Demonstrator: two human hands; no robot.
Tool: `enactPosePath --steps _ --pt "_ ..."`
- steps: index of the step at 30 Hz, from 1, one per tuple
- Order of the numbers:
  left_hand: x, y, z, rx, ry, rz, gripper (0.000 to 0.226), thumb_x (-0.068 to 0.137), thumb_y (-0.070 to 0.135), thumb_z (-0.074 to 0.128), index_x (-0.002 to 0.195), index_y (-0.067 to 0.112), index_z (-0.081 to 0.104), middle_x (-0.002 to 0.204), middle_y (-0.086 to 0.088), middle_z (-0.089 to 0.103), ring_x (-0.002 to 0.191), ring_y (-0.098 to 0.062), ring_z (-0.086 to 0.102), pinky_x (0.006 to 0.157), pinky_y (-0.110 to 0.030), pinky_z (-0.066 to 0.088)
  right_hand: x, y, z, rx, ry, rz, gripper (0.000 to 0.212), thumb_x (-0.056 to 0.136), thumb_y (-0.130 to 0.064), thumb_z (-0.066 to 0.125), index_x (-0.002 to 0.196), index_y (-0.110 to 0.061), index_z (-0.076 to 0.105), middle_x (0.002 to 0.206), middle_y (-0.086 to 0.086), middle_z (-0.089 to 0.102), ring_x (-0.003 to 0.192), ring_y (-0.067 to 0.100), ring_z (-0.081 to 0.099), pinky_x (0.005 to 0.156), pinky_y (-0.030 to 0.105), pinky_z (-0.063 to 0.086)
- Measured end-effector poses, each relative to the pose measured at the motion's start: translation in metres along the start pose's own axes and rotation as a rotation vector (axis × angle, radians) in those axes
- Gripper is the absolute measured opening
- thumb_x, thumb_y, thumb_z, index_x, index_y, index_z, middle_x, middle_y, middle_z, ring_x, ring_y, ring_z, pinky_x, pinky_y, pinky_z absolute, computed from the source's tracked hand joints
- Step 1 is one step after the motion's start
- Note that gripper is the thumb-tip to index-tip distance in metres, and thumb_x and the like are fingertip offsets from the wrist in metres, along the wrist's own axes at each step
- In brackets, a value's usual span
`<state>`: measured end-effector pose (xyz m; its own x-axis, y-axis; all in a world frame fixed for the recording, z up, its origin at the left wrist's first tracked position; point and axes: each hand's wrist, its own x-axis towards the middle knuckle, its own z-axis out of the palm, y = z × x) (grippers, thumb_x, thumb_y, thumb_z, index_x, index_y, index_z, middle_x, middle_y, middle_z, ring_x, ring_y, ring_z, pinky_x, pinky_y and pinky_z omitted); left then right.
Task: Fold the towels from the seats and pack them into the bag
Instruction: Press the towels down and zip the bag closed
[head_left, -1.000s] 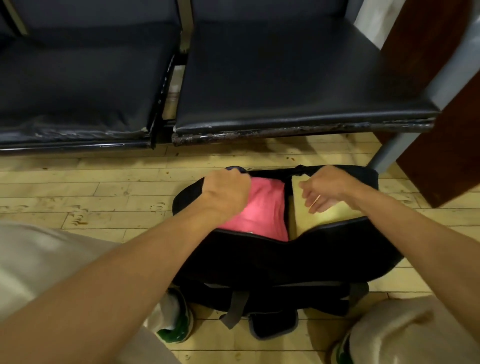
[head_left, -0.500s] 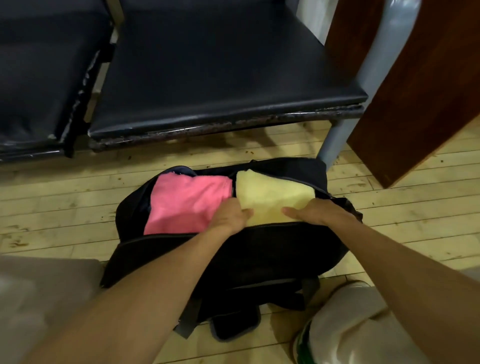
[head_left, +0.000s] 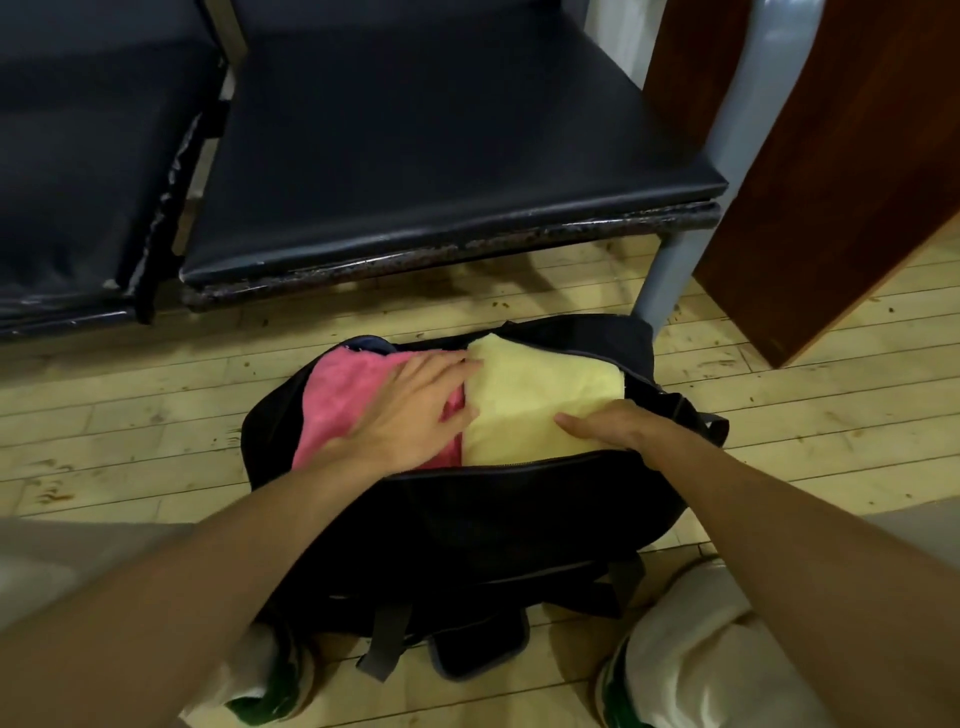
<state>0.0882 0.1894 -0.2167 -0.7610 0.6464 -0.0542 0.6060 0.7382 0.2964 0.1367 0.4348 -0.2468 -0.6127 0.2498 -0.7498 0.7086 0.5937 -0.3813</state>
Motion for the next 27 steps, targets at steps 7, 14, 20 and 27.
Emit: enactPosePath --steps 7,14,20,27 --pt "-0.005 -0.022 0.036 -0.016 -0.312 0.021 0.055 0.097 0.057 0.022 0.143 0.056 -0.009 0.149 0.014 -0.036 0.142 -0.017 -0.028 0.116 -0.054 -0.011 0.015 -0.008 0.01 0.214 -0.032 0.018 0.093 0.082 -0.059 0.066 0.149 -0.007 0.028 0.151 0.011 0.036 0.135 0.03 0.039 0.108 0.037 0.035" --pt "-0.013 -0.04 0.042 0.122 -0.323 0.022 0.057 0.096 0.059 0.024 0.14 0.059 -0.012 0.149 0.014 -0.034 0.144 -0.02 -0.026 0.116 -0.051 -0.014 0.003 -0.012 0.029 0.196 0.055 -0.055 0.099 0.084 -0.065 0.058 0.15 -0.004 0.017 0.147 0.012 0.04 0.133 0.031 0.043 0.108 0.04 0.037" --pt "0.011 -0.018 0.028 0.246 -0.152 0.239 0.058 0.091 0.065 0.016 0.147 0.048 0.017 0.16 0.007 -0.009 0.146 -0.017 -0.018 0.116 -0.043 -0.017 -0.007 0.0 0.029 0.009 0.094 -0.078 0.095 0.09 -0.068 0.043 0.149 -0.003 0.007 0.144 0.018 0.04 0.129 0.035 0.045 0.102 0.043 0.04" --pt "0.013 -0.015 0.053 0.198 -0.342 0.172 0.062 0.087 0.069 0.007 0.143 0.053 -0.012 0.154 0.016 -0.028 0.139 -0.013 -0.036 0.116 -0.041 -0.017 -0.026 -0.003 0.026 -0.264 0.173 -0.086 0.09 0.089 -0.071 0.041 0.145 -0.004 0.024 0.137 0.015 0.048 0.122 0.033 0.051 0.091 0.04 0.043"
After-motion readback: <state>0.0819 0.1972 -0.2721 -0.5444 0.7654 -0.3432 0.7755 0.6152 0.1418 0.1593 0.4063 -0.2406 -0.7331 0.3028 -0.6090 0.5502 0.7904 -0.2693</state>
